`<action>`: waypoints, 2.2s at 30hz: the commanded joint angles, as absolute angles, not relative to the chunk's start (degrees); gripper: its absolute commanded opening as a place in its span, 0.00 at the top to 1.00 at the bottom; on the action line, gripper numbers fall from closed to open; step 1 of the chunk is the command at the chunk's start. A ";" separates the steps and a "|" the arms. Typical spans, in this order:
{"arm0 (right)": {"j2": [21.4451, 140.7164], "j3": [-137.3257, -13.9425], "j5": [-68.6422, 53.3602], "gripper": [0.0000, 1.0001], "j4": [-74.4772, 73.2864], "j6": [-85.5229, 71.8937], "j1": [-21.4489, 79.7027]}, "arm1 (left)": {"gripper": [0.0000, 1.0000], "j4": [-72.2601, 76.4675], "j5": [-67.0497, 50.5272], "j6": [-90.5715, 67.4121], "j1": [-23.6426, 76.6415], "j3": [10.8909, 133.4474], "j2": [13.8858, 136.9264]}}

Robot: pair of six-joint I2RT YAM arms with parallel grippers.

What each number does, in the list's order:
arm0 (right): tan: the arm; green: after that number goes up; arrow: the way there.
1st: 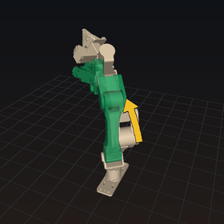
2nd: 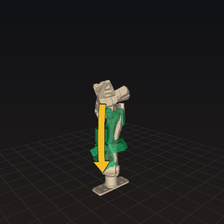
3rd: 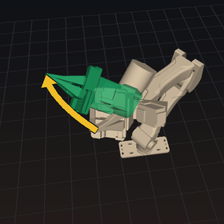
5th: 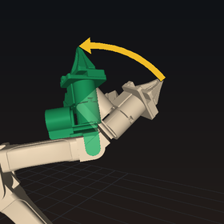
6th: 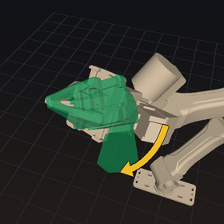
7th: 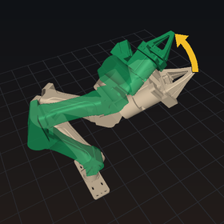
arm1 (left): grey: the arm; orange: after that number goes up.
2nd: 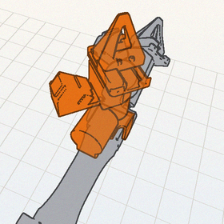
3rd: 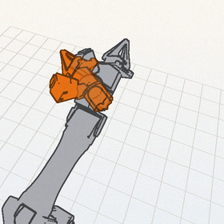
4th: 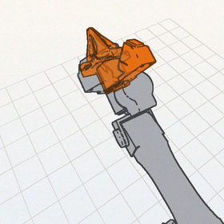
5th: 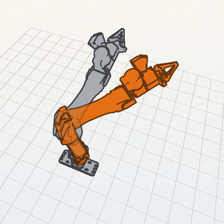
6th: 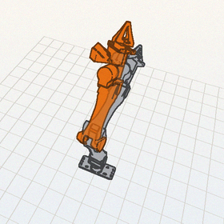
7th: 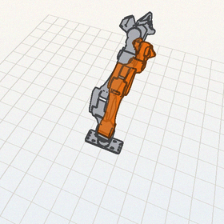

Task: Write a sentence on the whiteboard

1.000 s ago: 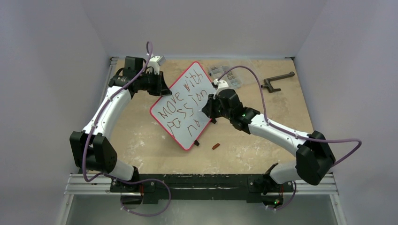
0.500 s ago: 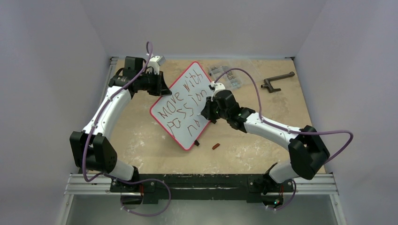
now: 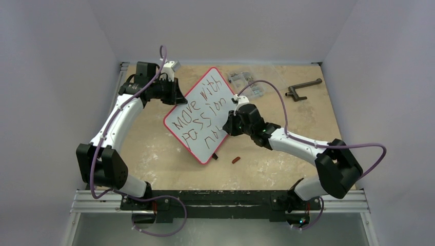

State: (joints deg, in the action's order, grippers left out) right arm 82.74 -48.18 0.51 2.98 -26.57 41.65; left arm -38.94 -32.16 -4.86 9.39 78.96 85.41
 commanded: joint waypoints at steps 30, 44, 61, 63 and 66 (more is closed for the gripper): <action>88.13 -59.84 1.59 1.00 0.09 -24.10 39.66 | 1.00 -39.94 -24.70 -0.35 9.14 80.25 85.33; 87.41 -56.96 1.77 1.00 0.27 -24.44 39.27 | 1.00 -39.98 -24.69 -0.35 9.14 80.25 85.26; 87.52 -54.12 1.55 1.00 1.05 -22.57 36.23 | 1.00 -39.96 -24.60 -0.30 9.23 80.24 85.24; 88.15 -56.20 1.42 1.00 0.44 -22.19 36.27 | 1.00 -39.96 -24.59 -0.35 9.24 80.24 85.15; 89.20 -58.79 1.39 1.00 0.09 -21.70 36.23 | 1.00 -39.91 -24.57 -0.35 9.31 80.24 85.08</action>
State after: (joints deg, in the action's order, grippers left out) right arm 88.05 -53.47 0.97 -1.98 -23.24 36.25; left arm -38.54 -31.22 -4.97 9.39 79.26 85.41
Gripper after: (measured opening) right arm 0.090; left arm 0.044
